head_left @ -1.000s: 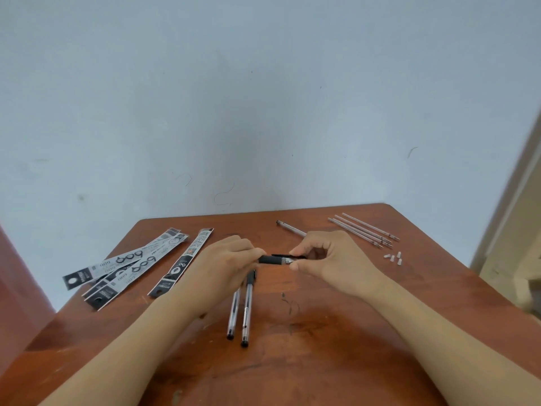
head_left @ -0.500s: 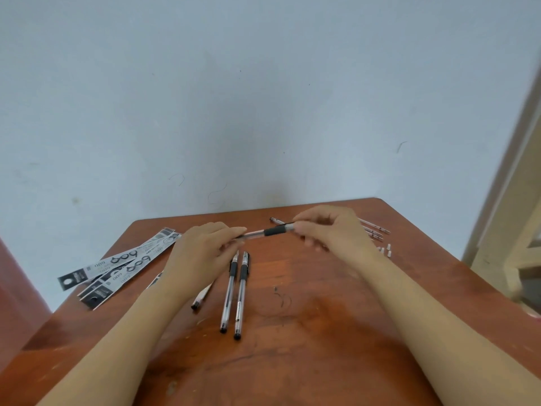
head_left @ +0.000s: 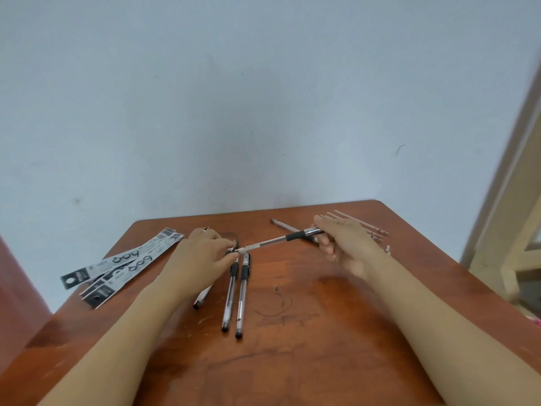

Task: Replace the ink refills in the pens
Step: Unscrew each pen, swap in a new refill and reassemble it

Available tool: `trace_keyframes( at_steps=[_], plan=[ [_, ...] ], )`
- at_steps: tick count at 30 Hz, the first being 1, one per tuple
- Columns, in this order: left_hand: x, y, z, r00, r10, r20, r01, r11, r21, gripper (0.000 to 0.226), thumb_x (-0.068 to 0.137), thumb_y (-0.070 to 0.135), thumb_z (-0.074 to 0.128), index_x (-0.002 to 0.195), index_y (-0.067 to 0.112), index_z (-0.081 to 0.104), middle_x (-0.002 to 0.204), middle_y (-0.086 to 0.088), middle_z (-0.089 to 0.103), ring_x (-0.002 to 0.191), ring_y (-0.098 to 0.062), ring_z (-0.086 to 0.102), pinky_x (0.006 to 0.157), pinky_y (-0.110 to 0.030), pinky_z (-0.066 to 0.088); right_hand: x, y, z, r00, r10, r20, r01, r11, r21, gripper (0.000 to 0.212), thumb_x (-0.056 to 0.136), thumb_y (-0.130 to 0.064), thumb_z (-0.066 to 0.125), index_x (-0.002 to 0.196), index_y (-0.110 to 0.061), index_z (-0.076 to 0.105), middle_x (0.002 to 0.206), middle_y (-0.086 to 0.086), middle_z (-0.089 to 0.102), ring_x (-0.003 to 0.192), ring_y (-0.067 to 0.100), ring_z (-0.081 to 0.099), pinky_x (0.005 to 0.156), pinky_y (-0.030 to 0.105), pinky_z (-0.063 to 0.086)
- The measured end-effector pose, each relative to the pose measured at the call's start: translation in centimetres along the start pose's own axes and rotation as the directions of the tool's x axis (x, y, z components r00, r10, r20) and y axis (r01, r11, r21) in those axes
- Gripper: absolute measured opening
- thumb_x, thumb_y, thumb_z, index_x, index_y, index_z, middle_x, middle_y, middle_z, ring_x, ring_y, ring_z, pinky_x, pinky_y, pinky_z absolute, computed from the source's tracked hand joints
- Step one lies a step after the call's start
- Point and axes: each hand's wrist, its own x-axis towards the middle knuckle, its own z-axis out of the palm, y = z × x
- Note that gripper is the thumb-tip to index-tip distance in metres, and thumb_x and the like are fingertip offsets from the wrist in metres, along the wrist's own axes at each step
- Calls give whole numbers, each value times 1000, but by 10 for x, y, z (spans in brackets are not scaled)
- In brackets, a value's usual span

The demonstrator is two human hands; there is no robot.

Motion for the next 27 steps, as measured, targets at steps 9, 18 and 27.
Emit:
trace_keyframes(
  at_steps=[9,18,27],
  plan=[
    [0,-1,2,999,-1,42,5,995,-95,33,93,28,41,124,22,53,123,-1,52,120,-19,37,103,-32,29,3,3,-5,1000,-2,2,2,999,-50,35,93,-23,51,60,-9,50,32,-5,34,26,7,23,32,12,14],
    [-1,10,7,988,49,144,-35,994,-100,36,93,37,40,126,25,49,124,2,48,113,-12,38,93,-25,34,-5,16,22,997,32,73,5,891,-454,21,91,-26,54,86,-7,62,49,0,57,35,7,43,36,16,32],
    [-1,12,6,979,59,196,-43,995,-88,38,93,38,41,128,24,47,124,0,48,114,-13,38,96,-29,37,2,17,20,991,-128,-41,96,888,-449,22,92,-16,52,112,-11,61,97,1,69,58,6,62,49,16,46]
  ],
)
